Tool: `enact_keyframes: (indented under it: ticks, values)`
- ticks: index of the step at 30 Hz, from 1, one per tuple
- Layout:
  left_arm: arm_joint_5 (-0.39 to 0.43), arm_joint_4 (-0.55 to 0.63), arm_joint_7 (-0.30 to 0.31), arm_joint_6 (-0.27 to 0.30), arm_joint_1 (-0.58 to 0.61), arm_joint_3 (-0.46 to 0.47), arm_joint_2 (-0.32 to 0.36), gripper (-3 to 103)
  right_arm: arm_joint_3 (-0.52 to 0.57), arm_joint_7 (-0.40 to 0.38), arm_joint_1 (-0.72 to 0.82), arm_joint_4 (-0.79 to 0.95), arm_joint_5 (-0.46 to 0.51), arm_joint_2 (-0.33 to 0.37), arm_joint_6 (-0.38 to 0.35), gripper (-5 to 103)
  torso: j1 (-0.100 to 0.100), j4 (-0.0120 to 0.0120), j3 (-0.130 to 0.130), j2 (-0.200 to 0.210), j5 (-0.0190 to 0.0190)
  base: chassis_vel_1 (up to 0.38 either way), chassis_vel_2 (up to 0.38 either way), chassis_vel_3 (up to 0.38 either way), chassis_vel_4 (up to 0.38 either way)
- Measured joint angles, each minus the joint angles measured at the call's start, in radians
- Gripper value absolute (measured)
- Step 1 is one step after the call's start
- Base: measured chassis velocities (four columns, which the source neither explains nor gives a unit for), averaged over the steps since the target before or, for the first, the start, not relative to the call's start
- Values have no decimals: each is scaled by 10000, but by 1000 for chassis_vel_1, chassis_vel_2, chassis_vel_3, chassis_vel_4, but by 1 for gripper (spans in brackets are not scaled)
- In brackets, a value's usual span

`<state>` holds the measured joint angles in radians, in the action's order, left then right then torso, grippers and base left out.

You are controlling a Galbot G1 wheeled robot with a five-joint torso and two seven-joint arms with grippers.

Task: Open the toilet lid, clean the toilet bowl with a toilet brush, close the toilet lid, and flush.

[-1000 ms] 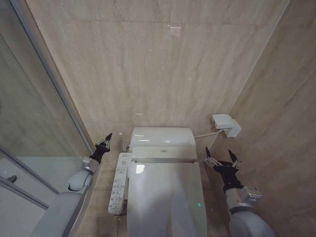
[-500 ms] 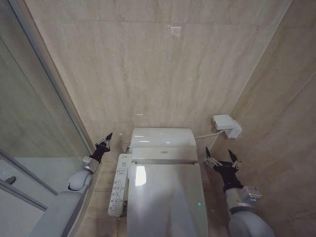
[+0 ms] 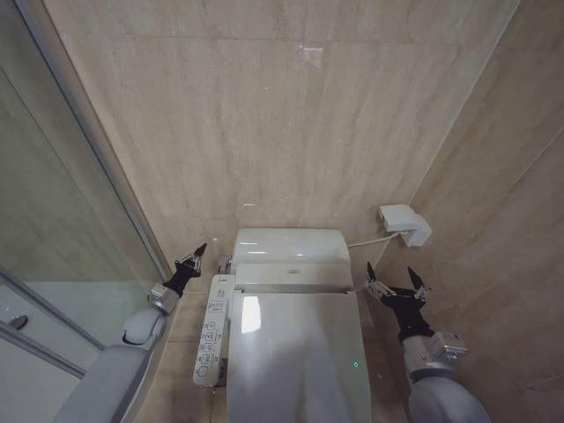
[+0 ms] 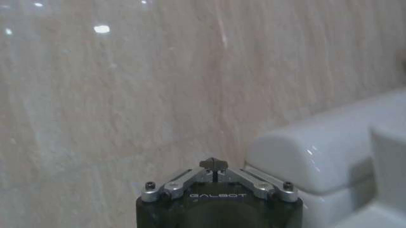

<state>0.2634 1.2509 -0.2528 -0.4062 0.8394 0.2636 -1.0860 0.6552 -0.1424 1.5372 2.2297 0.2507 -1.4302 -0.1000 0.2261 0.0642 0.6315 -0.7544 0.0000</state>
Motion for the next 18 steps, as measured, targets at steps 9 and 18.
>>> enact_keyframes:
  ticks: [9, 18]
  values:
    - [-655, -458, -992, -499, 225, -81, 152, 0, 0, 0, 0, 0, 0, 0, 0, 100, 0, -1, 0, 0, -1, 0, 0, 0, 0]
    - [-657, -1077, -1402, -880, -147, -317, 261, 0, 0, 0, 0, 0, 0, 0, 0, 100, 0, -2, 0, 0, 0, 0, 0, 0, 0]
